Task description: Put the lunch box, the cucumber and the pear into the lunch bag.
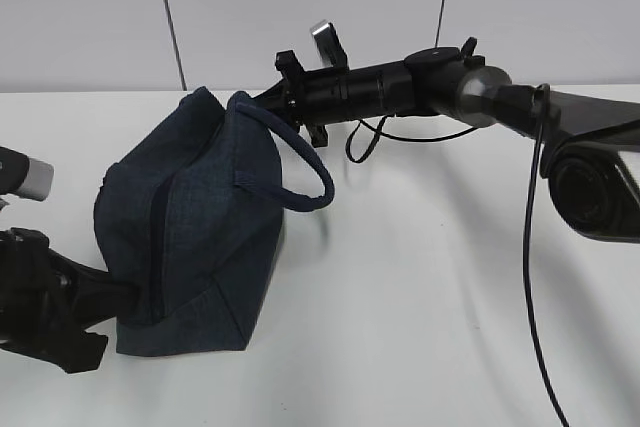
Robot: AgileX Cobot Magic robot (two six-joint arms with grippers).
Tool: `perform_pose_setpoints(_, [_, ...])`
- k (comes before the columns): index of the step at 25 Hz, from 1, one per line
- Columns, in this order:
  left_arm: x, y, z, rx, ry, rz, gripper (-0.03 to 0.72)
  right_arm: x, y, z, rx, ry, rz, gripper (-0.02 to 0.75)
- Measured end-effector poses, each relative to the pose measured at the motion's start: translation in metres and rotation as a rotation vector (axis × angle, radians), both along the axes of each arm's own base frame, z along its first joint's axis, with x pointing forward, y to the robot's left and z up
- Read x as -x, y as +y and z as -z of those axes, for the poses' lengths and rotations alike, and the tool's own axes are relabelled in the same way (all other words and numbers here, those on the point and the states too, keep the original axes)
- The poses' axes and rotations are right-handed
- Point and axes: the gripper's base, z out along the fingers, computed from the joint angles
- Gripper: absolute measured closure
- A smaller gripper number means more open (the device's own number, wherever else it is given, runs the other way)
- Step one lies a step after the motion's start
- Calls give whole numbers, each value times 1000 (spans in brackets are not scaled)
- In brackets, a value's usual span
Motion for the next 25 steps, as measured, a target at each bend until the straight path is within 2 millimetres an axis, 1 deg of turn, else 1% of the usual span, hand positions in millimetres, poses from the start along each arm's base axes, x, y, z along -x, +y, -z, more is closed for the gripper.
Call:
perform_pose_setpoints(2, [0,0,0,1,0,1,682,0,1,-3,-33,-20,-1,738])
perform_pose_setpoints(6, [0,0,0,2,1,2,682,-3,2,-19,-124,-77,4,738])
perform_pose_setpoints(10, [0,0,0,3,1,3,682,-5,2,-33,-143,-131,4,738])
perform_pose_setpoints(13, [0,0,0,4,1,4,682,-6,2,-33,-138,-141,6,738])
perform_pose_setpoints(18, [0,0,0,3,1,5,682,-7,2,-22,-113,-175,9,738])
perform_pose_setpoints(21, [0,0,0,2,0,7,682,-8,2,-21,-99,-216,14,738])
perform_pose_setpoints(25, [0,0,0,0,0,8,682,-10,2,-21,-90,-213,42,738])
